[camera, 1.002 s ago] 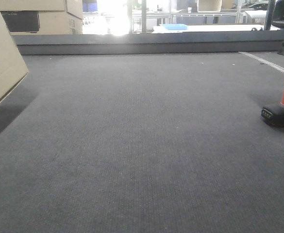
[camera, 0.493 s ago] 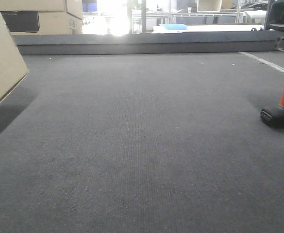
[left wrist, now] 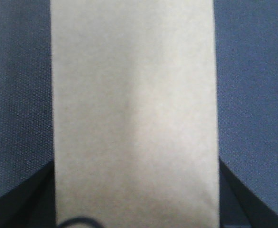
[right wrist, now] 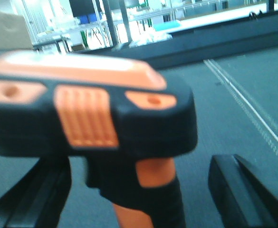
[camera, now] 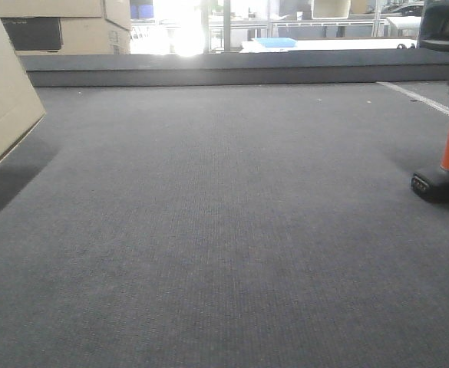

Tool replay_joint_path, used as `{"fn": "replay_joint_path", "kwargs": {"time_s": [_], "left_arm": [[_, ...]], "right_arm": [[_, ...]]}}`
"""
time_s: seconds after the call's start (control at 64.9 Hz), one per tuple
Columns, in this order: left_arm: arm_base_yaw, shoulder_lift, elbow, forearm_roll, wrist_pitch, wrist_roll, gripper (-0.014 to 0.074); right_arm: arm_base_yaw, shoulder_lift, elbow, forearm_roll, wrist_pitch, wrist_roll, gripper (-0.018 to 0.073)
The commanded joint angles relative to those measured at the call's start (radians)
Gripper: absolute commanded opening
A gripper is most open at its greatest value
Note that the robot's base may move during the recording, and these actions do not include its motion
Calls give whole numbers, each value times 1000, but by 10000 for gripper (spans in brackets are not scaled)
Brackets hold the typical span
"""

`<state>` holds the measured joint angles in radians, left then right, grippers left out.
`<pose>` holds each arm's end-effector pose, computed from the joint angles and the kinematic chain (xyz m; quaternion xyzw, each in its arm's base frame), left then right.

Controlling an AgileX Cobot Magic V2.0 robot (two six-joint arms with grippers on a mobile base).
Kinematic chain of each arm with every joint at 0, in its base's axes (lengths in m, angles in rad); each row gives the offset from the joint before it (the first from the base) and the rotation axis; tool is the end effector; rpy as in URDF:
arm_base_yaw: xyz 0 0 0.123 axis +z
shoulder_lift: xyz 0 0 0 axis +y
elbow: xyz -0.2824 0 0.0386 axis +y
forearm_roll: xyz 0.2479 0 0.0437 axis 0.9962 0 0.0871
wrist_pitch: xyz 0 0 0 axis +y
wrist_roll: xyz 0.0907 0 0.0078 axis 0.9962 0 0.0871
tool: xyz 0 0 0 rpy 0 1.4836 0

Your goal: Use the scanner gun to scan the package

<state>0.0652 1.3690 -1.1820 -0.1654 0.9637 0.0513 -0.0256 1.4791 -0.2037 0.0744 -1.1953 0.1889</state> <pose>0.2773 0.0058 0.3256 -0.0353 0.9645 -0.0628 0.2542 0.2171 -0.0119 0.1837 0.1093 0.6964 0.0432 0.7080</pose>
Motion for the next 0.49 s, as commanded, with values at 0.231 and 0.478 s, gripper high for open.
{"fn": "replay_joint_path", "kwargs": {"time_s": [0.231, 0.478], "left_arm": [[2, -14, -7, -15, -7, 1, -111], [2, -14, -7, 52, -21, 1, -111]], "right_arm": [[0, -194, 63, -21, 34, -14, 477], [0, -414, 89, -29, 320, -57, 418]]}}
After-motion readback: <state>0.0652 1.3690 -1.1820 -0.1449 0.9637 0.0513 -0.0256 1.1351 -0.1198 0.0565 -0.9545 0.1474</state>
